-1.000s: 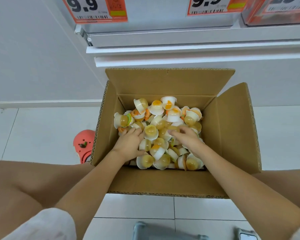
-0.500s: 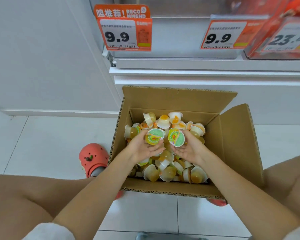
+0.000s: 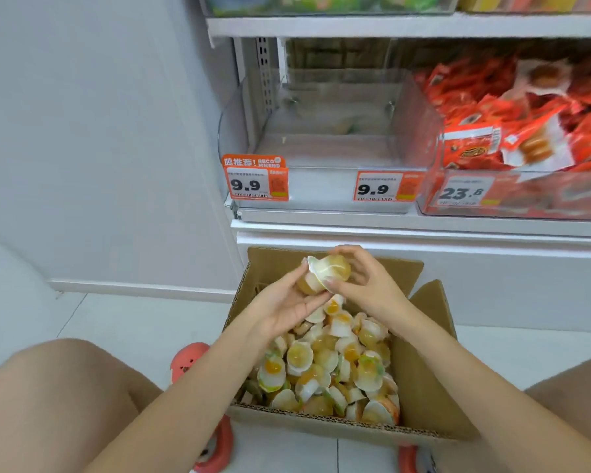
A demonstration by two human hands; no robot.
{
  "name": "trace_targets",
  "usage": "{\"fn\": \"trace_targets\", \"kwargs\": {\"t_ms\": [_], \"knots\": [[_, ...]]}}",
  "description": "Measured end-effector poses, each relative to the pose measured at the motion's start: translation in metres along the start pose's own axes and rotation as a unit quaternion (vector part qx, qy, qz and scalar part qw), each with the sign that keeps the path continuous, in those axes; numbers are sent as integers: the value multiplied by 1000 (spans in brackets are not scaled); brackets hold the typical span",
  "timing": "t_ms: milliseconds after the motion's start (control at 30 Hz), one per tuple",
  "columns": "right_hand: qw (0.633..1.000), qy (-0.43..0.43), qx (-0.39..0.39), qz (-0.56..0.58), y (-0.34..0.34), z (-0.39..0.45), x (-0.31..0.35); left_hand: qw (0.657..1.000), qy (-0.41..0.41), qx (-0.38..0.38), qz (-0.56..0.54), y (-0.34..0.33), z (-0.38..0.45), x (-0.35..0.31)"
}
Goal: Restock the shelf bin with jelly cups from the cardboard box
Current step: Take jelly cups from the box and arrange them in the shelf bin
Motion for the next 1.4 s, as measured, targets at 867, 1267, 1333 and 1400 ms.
{"fn": "trace_targets", "kwargs": {"t_ms": [867, 1267, 1333, 1400], "knots": [[936, 87, -127, -316, 23, 225, 179, 328, -517, -110, 783, -84, -15, -217], [941, 98, -40, -322, -69, 364, 99, 274, -588, -118, 752, -77, -6, -220], [942, 109, -51, -313, -71, 367, 94, 277, -585, -110, 754, -78, -4, -222], [949, 116, -70, -283, -70, 369, 91, 285, -578, -107, 757, -78, -3, -223]]}}
Point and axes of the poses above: each hand's wrist, its own z-axis towards the middle knuckle, its own y-axis out of the back of the hand, x = y × z, the point moved 7 cm from there along z, towards the middle knuckle, and after that the axes turned 5 degrees about -x, right-handed, at the moved point
